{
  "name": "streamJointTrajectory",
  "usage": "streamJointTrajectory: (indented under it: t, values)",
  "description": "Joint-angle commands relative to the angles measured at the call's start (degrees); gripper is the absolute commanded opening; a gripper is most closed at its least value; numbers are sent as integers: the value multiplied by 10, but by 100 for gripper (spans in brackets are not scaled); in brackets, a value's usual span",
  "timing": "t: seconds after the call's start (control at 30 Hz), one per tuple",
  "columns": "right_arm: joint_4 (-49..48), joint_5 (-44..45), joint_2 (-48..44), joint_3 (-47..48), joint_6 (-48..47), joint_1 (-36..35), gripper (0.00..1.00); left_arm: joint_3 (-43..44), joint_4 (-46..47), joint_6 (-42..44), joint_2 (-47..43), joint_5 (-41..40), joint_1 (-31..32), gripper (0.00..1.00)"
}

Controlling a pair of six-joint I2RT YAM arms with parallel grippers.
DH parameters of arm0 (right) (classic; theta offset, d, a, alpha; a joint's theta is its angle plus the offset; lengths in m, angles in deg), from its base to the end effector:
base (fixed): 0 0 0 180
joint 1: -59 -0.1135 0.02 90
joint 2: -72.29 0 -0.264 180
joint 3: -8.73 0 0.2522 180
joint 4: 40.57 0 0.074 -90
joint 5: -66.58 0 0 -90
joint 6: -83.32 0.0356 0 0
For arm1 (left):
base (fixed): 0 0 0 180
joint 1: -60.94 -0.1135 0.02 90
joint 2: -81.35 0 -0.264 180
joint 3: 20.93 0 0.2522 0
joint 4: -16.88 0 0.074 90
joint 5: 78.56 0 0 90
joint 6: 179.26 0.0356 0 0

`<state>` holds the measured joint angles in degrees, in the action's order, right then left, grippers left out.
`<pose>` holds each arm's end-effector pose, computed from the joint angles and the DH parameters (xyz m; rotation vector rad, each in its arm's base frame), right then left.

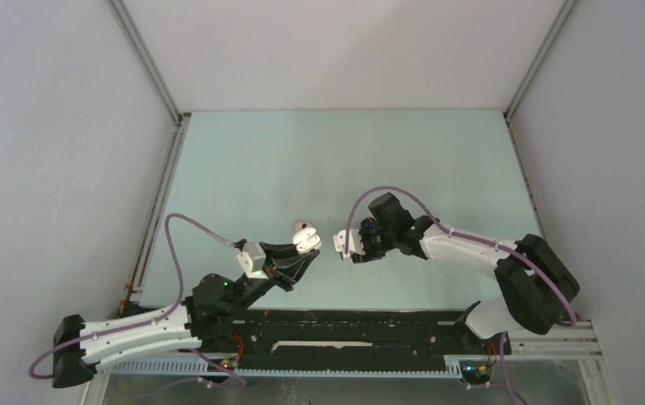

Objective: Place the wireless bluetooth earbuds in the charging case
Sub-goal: Pick up the left earbud from the center of the board.

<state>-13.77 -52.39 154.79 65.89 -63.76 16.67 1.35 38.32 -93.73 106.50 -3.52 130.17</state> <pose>0.1939 0.2000 0.1843 -1.9530 1.3793 0.5053 0.0567 -0.1236 0.2476 0.4936 1.2198 -0.9437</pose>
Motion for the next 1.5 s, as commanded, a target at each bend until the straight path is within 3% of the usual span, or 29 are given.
streamJointTrajectory:
  t: [0.0,0.8,1.47]
  values:
    - [-33,19,31,11,-20,-5,39,4,1,15,7,2,-1,0]
    - [80,105,151,97,-32,-63,38,-5,11,22,15,9,-1,0]
    - [143,76,132,100,-37,-35,46,-7,17,18,21,17,-1,0]
